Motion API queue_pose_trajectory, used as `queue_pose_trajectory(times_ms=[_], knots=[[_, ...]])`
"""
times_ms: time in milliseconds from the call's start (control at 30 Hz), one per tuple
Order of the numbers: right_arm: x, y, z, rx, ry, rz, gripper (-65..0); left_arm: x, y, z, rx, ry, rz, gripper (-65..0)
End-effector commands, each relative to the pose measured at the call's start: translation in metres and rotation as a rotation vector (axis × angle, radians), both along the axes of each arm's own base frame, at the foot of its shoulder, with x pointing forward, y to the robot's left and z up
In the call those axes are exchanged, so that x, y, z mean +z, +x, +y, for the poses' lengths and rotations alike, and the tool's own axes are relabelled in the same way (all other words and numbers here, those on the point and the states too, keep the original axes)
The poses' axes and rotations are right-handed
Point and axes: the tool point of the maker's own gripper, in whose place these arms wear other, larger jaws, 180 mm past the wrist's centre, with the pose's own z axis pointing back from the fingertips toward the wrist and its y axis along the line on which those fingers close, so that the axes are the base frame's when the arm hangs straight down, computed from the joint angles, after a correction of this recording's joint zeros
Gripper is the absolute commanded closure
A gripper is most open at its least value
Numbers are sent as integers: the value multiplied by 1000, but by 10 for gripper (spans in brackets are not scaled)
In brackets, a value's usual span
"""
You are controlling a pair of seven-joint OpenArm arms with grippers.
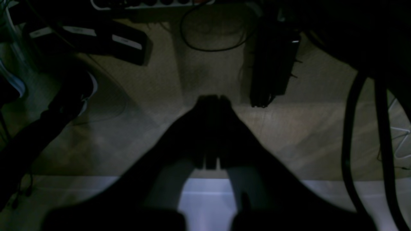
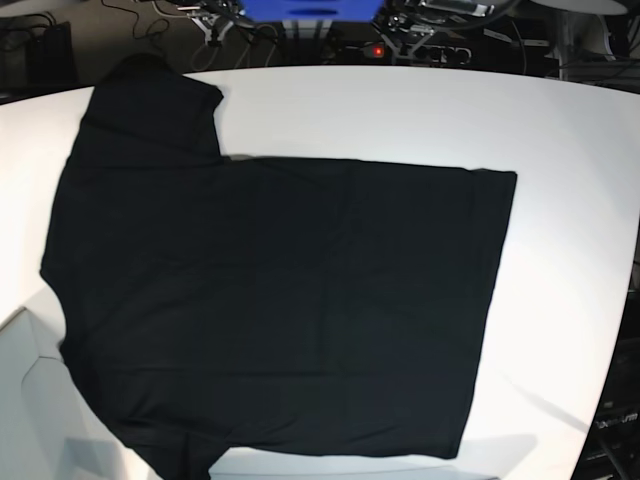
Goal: Fold the T-shirt properly
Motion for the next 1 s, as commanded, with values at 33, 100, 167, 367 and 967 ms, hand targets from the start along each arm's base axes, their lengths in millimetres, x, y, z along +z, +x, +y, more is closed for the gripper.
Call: queue_pose_trajectory(times_ms=[33, 100, 167, 367, 967], knots=[[1, -7, 5, -4, 20, 15, 0, 0, -8, 1, -7, 6, 9, 0], [1, -11, 4, -3, 19, 21, 0, 0, -9, 1, -9, 6, 11, 0], [1, -4, 4, -3, 17, 1, 0, 0, -9, 1, -10, 4, 11, 0], [3, -7, 2, -2, 14, -5, 0, 1, -10, 1, -9, 4, 12, 0], [6, -18, 1, -5, 12, -7, 0, 3, -16, 12, -11, 18, -20, 0]])
